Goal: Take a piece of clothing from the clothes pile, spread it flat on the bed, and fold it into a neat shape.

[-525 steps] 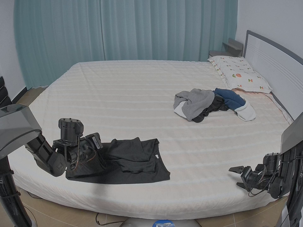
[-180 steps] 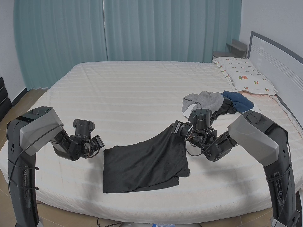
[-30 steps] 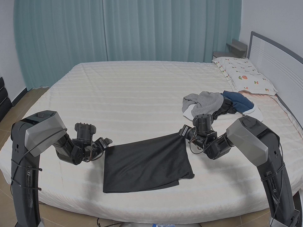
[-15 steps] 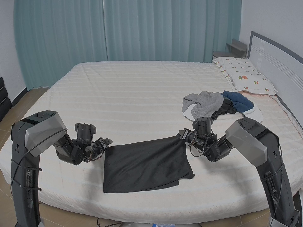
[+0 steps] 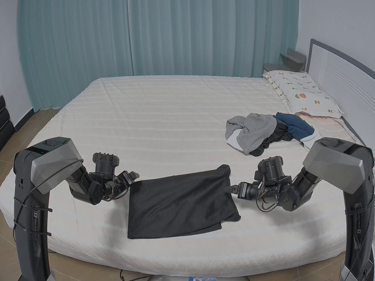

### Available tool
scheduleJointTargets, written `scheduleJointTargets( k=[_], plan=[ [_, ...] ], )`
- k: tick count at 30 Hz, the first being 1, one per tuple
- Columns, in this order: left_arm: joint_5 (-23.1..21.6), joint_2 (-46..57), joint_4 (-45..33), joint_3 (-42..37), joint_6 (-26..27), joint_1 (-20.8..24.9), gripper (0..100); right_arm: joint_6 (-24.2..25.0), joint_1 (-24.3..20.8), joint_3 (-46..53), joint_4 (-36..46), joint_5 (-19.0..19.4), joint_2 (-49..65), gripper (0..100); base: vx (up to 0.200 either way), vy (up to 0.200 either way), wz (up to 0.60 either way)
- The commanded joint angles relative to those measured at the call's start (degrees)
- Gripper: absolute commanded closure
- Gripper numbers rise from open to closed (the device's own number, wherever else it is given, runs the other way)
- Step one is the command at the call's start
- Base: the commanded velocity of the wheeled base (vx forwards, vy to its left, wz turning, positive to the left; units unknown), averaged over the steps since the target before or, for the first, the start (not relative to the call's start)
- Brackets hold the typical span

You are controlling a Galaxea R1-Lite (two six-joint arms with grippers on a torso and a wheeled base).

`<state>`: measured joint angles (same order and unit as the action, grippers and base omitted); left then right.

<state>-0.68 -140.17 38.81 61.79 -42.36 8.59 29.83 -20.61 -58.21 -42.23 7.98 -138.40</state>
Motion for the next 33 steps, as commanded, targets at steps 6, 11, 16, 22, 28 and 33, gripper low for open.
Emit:
scheduleJointTargets(
  k=[6, 11, 16, 22, 28, 33],
  plan=[
    [-0.11, -0.46, -0.06, 0.17, -0.09, -0.16, 0, -2.85, -0.39, 10.31, 5.31, 9.51, 9.99, 0, 0.0, 0.0, 0.0],
    [-0.2, -0.63, -0.06, 0.26, -0.09, -0.16, 0, -3.81, -1.18, 10.57, 6.19, 9.51, 7.62, 0, 0.0, 0.0, 0.0],
    [-0.11, -0.63, -0.06, 0.26, -0.09, -0.16, 0, -4.61, -1.62, 9.78, 5.75, 8.8, 5.07, 100, 0.0, 0.0, 0.0],
    [-0.11, -0.72, -0.06, 0.34, -0.18, -0.07, 0, -5.66, -1.53, 10.66, 6.46, 8.63, 6.12, 100, 0.0, 0.0, 0.0],
    [-0.11, -0.72, -0.14, 0.34, -0.18, -0.07, 0, -5.92, -0.66, 11.28, 8.74, 8.71, 9.11, 100, 0.0, 0.0, 0.0],
    [-0.2, -0.63, -0.14, 0.34, -0.09, -0.16, 0, -6.1, -0.83, 11.54, 8.83, 8.8, 9.38, 100, 0.0, 0.0, 0.0]
  ],
)
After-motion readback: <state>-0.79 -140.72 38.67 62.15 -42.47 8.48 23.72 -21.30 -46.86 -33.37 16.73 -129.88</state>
